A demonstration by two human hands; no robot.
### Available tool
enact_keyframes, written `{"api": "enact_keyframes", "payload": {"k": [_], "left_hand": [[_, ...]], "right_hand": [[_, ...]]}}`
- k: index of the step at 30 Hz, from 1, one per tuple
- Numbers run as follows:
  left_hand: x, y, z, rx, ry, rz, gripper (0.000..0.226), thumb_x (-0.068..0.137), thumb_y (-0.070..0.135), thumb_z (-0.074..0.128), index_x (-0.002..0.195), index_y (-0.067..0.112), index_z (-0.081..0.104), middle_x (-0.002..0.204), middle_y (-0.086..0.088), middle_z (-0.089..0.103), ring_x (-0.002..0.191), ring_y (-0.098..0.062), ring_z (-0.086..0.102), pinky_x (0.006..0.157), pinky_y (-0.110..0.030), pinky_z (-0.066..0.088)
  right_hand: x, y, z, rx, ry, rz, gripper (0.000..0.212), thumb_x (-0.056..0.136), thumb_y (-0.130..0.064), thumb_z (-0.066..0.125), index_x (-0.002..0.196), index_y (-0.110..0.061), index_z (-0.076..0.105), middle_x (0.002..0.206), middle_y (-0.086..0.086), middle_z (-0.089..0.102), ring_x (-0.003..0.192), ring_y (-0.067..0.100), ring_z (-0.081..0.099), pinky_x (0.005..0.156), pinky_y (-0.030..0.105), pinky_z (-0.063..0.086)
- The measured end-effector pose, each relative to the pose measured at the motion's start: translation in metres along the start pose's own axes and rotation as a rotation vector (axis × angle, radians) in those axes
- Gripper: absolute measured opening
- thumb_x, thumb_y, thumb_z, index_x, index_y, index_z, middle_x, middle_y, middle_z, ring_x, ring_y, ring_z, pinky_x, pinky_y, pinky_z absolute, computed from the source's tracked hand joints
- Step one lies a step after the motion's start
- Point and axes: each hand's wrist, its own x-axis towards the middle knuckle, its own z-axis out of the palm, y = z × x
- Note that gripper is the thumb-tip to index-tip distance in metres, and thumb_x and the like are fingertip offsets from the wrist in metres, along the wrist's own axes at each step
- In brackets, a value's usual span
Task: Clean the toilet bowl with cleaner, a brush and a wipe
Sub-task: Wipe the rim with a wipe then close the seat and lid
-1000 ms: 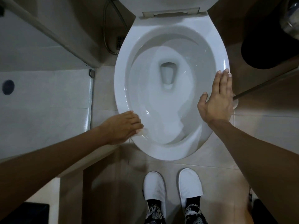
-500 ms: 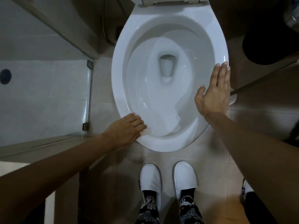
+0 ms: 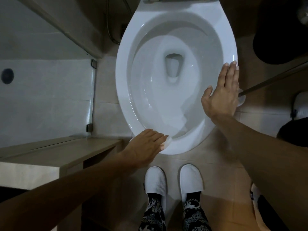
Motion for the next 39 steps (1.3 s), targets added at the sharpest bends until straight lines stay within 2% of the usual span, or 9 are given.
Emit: {"api": "enact_keyframes", "payload": {"k": [2,7,11,14,17,22,26,31,39], "left_hand": [[0.004,0.009,0.001,-0.016,-0.023,-0.002,0.044,0.091,0.020,0.034,0.125,0.004,0.057,0.111,-0.007,0.065,0.092,-0.024,0.061,0.088,-0.030,0.035],[0.001,0.024,0.008,0.016,0.005,-0.059,0.051,0.095,0.027,0.030,0.143,0.011,0.036,0.145,-0.005,0.045,0.129,-0.018,0.047,0.111,-0.033,0.027],[-0.018,-0.005,0.006,0.144,-0.015,0.085,0.055,0.096,0.030,0.029,0.149,0.018,0.022,0.153,-0.004,0.032,0.139,-0.020,0.033,0.112,-0.035,0.018],[-0.031,-0.043,0.002,0.179,0.018,0.079,0.060,0.098,0.032,0.025,0.152,0.022,0.003,0.158,-0.001,0.017,0.145,-0.019,0.014,0.114,-0.035,0.008],[-0.039,-0.077,-0.007,0.188,0.017,-0.024,0.053,0.102,0.034,0.010,0.152,0.022,-0.003,0.160,-0.001,-0.002,0.146,-0.018,0.000,0.116,-0.035,0.004],[-0.038,-0.064,-0.010,0.080,0.067,-0.165,0.055,0.100,0.031,0.019,0.151,0.015,0.005,0.157,-0.007,0.008,0.145,-0.022,0.007,0.116,-0.036,0.007],[-0.022,-0.076,-0.017,-0.095,0.156,-0.411,0.058,0.099,0.037,0.009,0.150,0.013,-0.003,0.157,-0.004,-0.005,0.146,-0.019,-0.004,0.119,-0.038,0.006],[0.022,-0.120,-0.038,-0.153,0.267,-0.618,0.058,0.101,0.034,0.013,0.151,0.009,-0.002,0.159,-0.009,-0.006,0.146,-0.022,-0.006,0.118,-0.039,0.003],[0.004,-0.082,-0.012,-0.267,0.321,-0.649,0.059,0.096,0.042,0.004,0.146,0.016,-0.011,0.156,0.001,-0.015,0.144,-0.012,-0.015,0.116,-0.027,-0.008]], "right_hand": [[0.000,0.000,0.000,-0.007,0.000,0.000,0.075,0.089,-0.025,0.040,0.154,-0.007,0.007,0.161,0.011,0.003,0.149,0.023,0.002,0.119,0.041,0.019],[0.000,0.001,0.000,-0.016,0.000,-0.006,0.074,0.090,-0.027,0.040,0.154,-0.008,0.007,0.162,0.010,0.003,0.149,0.023,0.002,0.120,0.041,0.018],[0.000,0.001,0.002,-0.003,0.021,-0.005,0.074,0.090,-0.027,0.040,0.154,-0.008,0.008,0.161,0.010,0.004,0.149,0.023,0.003,0.118,0.043,0.021],[0.000,0.001,0.003,0.003,0.025,-0.004,0.075,0.089,-0.026,0.040,0.154,-0.008,0.008,0.161,0.010,0.005,0.149,0.023,0.004,0.118,0.043,0.023],[0.000,0.002,0.004,0.009,0.036,-0.008,0.076,0.087,-0.025,0.041,0.154,-0.008,0.009,0.161,0.011,0.006,0.149,0.023,0.005,0.118,0.043,0.021],[0.000,0.003,0.005,0.005,0.042,-0.016,0.076,0.087,-0.026,0.041,0.154,-0.007,0.009,0.161,0.011,0.006,0.149,0.023,0.005,0.119,0.041,0.019],[0.000,0.004,0.005,0.001,0.047,-0.023,0.076,0.087,-0.025,0.043,0.153,-0.007,0.010,0.161,0.011,0.007,0.149,0.024,0.006,0.119,0.042,0.020],[-0.001,0.004,0.006,0.012,0.052,-0.032,0.075,0.088,-0.026,0.041,0.153,-0.007,0.009,0.161,0.012,0.007,0.149,0.024,0.005,0.119,0.042,0.019],[-0.001,0.004,0.008,0.020,0.073,-0.038,0.075,0.086,-0.024,0.041,0.153,-0.006,0.012,0.160,0.013,0.010,0.149,0.026,0.008,0.116,0.045,0.024]]}}
